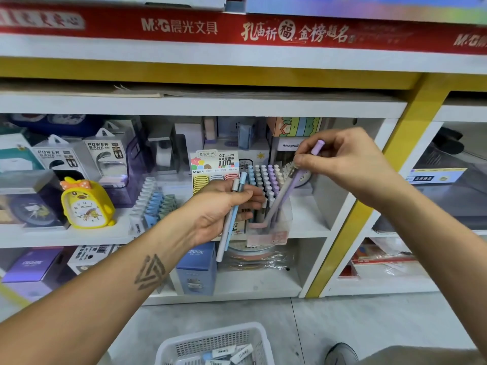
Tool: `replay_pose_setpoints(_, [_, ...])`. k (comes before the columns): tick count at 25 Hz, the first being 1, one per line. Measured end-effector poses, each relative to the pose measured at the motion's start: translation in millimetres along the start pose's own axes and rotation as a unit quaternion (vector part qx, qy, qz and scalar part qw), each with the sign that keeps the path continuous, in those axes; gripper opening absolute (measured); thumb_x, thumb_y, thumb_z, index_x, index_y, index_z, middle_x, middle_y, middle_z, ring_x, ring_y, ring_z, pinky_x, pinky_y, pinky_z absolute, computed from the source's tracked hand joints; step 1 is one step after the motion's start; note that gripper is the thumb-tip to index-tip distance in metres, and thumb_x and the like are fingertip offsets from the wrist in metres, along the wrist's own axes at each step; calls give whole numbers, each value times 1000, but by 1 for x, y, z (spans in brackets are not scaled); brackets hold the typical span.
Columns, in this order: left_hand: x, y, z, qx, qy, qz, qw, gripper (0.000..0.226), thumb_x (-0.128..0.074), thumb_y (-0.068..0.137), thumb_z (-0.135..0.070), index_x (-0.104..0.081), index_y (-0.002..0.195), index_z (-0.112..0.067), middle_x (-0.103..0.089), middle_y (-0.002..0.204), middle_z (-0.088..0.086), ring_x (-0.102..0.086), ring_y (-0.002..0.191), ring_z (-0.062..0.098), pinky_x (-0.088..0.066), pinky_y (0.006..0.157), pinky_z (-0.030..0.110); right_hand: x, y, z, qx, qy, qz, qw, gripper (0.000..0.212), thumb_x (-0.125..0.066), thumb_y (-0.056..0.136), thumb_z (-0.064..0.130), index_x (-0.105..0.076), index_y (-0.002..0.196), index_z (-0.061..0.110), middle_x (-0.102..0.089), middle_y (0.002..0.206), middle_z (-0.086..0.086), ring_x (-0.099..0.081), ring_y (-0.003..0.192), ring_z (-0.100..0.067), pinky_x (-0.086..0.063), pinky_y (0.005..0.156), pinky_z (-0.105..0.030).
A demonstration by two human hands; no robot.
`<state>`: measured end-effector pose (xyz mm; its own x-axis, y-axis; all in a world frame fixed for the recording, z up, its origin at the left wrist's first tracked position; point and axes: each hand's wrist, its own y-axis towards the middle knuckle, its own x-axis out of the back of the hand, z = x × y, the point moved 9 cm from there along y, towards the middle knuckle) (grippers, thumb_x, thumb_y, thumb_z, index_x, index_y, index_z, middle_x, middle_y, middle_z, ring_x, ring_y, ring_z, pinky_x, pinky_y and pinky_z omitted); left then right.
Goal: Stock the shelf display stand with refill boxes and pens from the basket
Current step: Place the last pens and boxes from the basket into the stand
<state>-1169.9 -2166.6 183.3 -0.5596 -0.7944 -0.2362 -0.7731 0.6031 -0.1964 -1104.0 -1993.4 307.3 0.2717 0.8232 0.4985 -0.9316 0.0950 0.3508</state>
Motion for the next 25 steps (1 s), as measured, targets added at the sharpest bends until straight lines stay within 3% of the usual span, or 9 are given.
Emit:
replay_pose_setpoints(2, [-15, -5, 2, 18, -36, 81, 996, 26, -55, 95, -4, -63, 118, 5, -68, 115, 25, -67, 109, 36, -53, 97, 45, -9, 1, -4, -14, 46, 10, 999, 2, -77, 84, 8, -76, 85, 8, -73, 80, -14, -66, 68, -19, -54, 65, -27])
replay_pose_setpoints(3, [-22, -9, 3, 29, -37, 120, 992, 28, -55, 95, -7, -62, 120, 5, -67, 118, 27, -66, 110, 37, -53, 96, 47, -15, 1, -9, -26, 69, 10, 997, 2, -77, 84, 6, -75, 86, 5, -72, 80, -19, -64, 68, -19, -53, 65, -28])
replay_pose_setpoints(5, [-27, -13, 7, 36, 8, 145, 989, 30, -56, 96, -10, -62, 123, 2, -67, 117, 25, -67, 99, 32, -59, 81, 39, -26, 0, -20, -53, 106, 10, 993, 5, -77, 84, 4, -74, 86, 0, -69, 79, -24, -60, 69, -22, -52, 68, -32])
replay_pose_setpoints(7, [-26, -13, 9, 38, 47, 141, 988, 28, -58, 96, -12, -62, 121, 0, -69, 112, 23, -64, 83, 23, -50, 62, 29, -35, -2, -27, -72, 119, 16, 990, 8, -78, 83, 6, -75, 88, 0, -69, 76, -18, -58, 67, -22, -52, 68, -32])
replay_pose_setpoints(10, [-18, -11, 12, 62, 61, 113, 990, 20, -56, 97, -9, -64, 114, -2, -70, 108, 22, -62, 72, 21, -47, 54, 25, -22, 0, -33, -78, 124, -18, 989, 8, -78, 84, 11, -76, 90, 6, -72, 74, -7, -60, 63, -17, -54, 66, -30])
replay_pose_setpoints(12, [-3, -9, 12, 66, 67, 57, 994, 19, -54, 97, -7, -63, 112, 1, -72, 99, 21, -63, 68, 22, -48, 51, 25, -5, 3, -39, -77, 45, -61, 994, 4, -77, 86, 15, -75, 89, 14, -73, 78, -6, -64, 66, -22, -57, 68, -38])
replay_pose_setpoints(14, [7, -7, 10, 59, 53, 21, 997, 20, -54, 97, -5, -63, 112, 4, -70, 83, 15, -56, 60, 18, -44, 48, 24, -9, 4, -44, -71, -88, -35, 993, 3, -75, 88, 22, -73, 90, 21, -73, 84, -6, -68, 78, -27, -59, 74, -43])
replay_pose_setpoints(19, [4, -9, 8, 78, -31, 25, 996, 27, -58, 93, -5, -65, 118, 3, -57, 72, 6, -50, 60, 13, -44, 50, 22, -54, -6, -57, -36, -216, 70, 973, 7, -73, 90, 31, -71, 86, 25, -65, 75, 12, -62, 71, -6, -42, 57, -12])
replay_pose_setpoints(25, [1, -12, 5, 75, -44, 33, 996, 35, -62, 89, -5, -62, 123, 4, -56, 73, 6, -50, 61, 13, -46, 51, 21, -68, -11, -63, -9, -247, 102, 963, 9, -76, 87, 31, -73, 83, 23, -62, 74, 15, -56, 70, 5, -38, 57, -9])
